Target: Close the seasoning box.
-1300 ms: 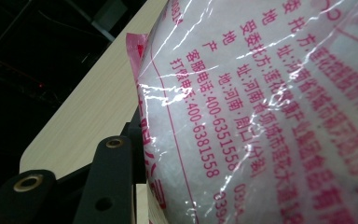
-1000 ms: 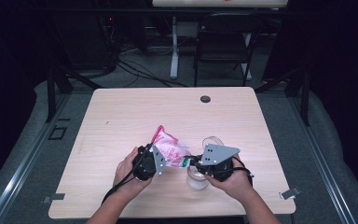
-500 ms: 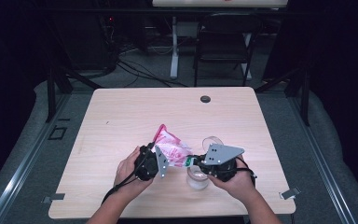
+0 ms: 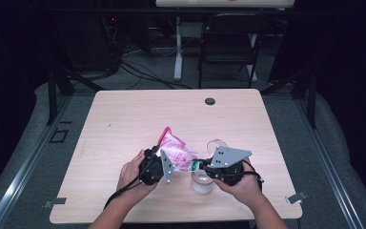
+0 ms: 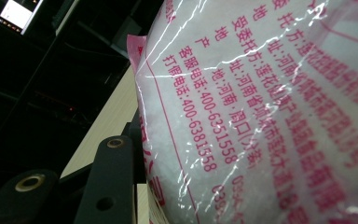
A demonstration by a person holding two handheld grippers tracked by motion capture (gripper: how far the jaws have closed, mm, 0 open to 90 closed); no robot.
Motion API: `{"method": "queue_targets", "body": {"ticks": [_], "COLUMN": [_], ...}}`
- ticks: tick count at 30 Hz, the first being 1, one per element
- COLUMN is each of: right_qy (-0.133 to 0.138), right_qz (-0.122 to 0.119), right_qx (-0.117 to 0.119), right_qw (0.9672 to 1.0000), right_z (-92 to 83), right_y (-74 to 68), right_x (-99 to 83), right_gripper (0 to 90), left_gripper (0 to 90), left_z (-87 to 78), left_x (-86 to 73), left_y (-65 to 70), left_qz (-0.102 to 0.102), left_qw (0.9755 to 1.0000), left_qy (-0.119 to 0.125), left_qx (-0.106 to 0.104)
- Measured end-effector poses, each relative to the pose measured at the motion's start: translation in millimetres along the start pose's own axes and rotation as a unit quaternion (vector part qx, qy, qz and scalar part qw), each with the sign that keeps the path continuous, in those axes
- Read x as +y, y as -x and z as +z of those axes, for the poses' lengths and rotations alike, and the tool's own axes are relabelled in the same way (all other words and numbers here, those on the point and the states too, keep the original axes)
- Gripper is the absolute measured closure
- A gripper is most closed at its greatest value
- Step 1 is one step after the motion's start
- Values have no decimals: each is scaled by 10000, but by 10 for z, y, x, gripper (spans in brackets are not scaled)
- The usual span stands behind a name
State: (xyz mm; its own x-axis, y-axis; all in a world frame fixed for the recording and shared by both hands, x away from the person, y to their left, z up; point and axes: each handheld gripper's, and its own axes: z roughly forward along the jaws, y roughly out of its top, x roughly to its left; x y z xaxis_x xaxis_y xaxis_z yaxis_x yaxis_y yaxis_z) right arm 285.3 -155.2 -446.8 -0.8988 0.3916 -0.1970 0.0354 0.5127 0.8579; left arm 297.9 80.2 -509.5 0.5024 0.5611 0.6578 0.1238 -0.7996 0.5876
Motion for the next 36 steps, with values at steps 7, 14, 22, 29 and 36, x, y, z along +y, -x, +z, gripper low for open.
{"method": "queue_targets", "body": {"ticks": [7, 14, 22, 29, 36], "right_qy": [32, 43, 25, 44, 27], "right_qz": [169, 327, 418, 462, 446], "right_qx": [64, 114, 163, 143, 111], "right_qw": [9998, 9994, 9990, 9988, 9989], "right_z": [-10, -26, -40, -62, -68], "right_y": [15, 32, 46, 59, 61], "right_x": [-18, -33, -49, -59, -72], "right_gripper": [900, 900, 900, 900, 900], "left_gripper": [584, 584, 585, 585, 586], "left_z": [-4, -20, -36, -56, -63], "left_x": [17, 38, 53, 83, 91], "left_y": [21, 22, 37, 47, 50], "left_qz": [67, 271, 431, 555, 684], "left_qw": [10000, 9995, 9989, 9981, 9972], "left_qy": [42, 43, 14, 31, -9], "left_qx": [47, 131, 207, 273, 295]}}
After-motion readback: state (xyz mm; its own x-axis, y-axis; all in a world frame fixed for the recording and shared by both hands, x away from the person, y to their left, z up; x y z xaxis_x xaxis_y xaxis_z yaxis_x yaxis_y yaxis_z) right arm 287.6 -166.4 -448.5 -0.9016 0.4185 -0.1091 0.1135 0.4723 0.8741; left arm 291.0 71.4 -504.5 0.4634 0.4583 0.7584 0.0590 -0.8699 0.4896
